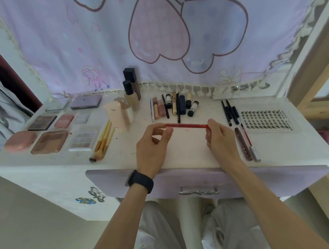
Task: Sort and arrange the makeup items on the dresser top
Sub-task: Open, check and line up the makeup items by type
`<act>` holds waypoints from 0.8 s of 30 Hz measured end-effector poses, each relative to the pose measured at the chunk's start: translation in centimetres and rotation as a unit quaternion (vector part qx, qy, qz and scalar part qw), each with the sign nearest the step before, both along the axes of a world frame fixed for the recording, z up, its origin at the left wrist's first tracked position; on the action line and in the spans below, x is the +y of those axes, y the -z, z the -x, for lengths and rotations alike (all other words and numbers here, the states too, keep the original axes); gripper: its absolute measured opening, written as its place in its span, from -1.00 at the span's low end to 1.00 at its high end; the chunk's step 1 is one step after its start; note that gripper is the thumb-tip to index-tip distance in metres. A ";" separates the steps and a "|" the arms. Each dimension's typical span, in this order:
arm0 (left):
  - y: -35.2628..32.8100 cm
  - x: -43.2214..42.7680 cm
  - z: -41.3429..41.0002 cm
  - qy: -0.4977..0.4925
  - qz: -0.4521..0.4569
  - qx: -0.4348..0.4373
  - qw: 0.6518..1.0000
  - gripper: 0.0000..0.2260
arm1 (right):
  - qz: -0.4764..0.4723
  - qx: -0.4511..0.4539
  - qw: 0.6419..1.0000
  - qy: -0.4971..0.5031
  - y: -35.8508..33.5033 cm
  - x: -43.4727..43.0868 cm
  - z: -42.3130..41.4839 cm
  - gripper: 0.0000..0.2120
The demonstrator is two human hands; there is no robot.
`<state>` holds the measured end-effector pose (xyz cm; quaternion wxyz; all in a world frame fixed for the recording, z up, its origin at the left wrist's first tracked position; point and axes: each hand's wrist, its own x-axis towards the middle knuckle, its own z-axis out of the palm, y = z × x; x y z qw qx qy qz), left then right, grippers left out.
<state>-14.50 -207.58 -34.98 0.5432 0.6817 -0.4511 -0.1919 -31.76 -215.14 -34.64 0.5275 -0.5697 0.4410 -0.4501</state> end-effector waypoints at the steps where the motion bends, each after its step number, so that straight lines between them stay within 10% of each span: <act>1: -0.5 -0.1 -0.2 0.009 -0.012 0.038 0.999 -0.72 | 0.004 0.003 1.000 -0.020 0.0 0.0 0.0 -0.56; 10: -3.3 -0.9 2.5 0.074 0.006 0.128 0.989 -0.85 | 0.111 0.197 0.970 -0.086 0.0 0.5 -0.2 -0.72; 16: -1.9 -0.1 1.3 0.083 -0.036 -0.325 0.941 -0.82 | 0.067 0.126 0.987 -0.073 -0.8 0.5 -0.2 -0.38; 24: -2.3 0.0 0.9 0.093 0.027 -0.536 0.838 -0.81 | 0.048 0.134 0.987 -0.078 -0.5 0.1 -0.2 -0.40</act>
